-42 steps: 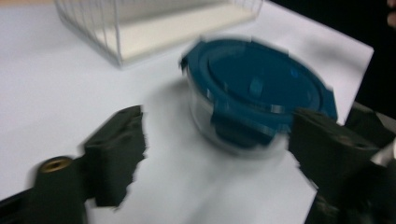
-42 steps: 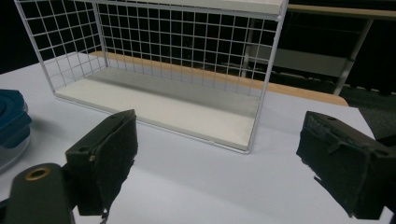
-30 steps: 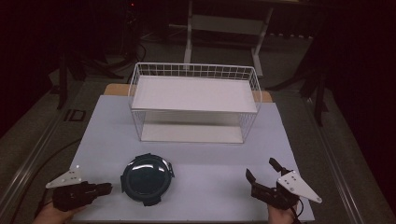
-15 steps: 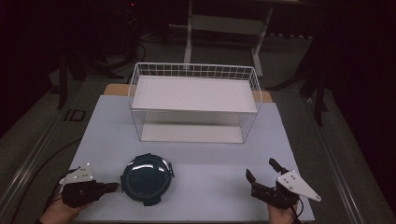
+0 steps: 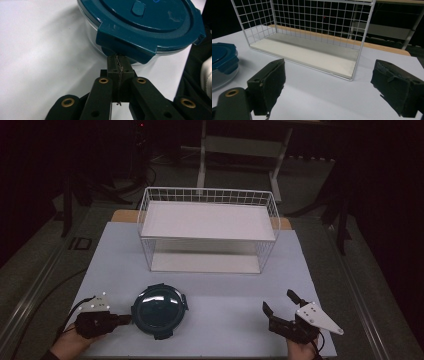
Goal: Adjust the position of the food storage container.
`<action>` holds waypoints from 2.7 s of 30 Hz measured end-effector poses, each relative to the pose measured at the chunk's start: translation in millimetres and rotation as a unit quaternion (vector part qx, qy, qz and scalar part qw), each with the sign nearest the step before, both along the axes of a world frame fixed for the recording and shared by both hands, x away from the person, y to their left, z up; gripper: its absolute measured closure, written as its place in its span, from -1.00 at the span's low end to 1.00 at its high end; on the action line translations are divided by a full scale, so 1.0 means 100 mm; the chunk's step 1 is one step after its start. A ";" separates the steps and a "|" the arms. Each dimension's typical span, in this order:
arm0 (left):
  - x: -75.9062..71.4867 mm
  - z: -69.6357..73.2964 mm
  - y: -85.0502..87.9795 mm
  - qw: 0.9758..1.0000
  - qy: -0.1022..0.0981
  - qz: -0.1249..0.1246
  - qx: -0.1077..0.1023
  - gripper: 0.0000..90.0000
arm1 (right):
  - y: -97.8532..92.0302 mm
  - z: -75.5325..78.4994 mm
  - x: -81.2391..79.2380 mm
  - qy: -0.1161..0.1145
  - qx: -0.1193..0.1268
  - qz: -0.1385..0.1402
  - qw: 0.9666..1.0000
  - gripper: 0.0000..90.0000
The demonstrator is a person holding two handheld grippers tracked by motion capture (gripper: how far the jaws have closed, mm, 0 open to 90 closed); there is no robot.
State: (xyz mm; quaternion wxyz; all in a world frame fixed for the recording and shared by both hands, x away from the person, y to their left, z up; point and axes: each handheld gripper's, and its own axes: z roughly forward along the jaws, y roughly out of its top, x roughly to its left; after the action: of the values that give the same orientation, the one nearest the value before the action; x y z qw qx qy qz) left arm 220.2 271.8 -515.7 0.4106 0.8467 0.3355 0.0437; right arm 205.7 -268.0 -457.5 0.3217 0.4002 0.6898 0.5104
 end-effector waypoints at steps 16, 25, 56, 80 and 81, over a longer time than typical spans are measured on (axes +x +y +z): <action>0.04 0.12 0.03 1.000 0.000 0.011 -0.026 0.99 | 0.00 0.00 0.00 0.002 0.002 0.007 1.000 -0.74; 0.06 0.12 -0.03 1.000 0.000 0.018 -0.021 0.99 | 0.01 -0.01 0.02 0.008 0.002 0.014 1.000 -0.74; 0.34 0.15 -0.63 1.000 0.005 -0.019 -0.023 0.99 | 0.00 -0.01 0.04 0.015 0.008 0.030 0.999 -0.74; 0.47 0.16 -0.86 1.000 0.002 -0.019 -0.010 0.99 | 0.11 -0.04 0.05 0.000 0.001 0.114 0.994 -0.74; 0.48 0.16 -0.88 1.000 0.003 -0.019 -0.010 0.99 | 0.11 -0.04 0.06 -0.001 0.006 0.117 0.993 -0.74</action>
State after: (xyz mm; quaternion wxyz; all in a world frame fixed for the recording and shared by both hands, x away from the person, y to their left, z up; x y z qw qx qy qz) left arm 268.4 183.4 -499.8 0.4188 0.8490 0.3208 0.0296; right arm 211.8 -257.1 -461.5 0.2578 0.3183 0.7285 0.5491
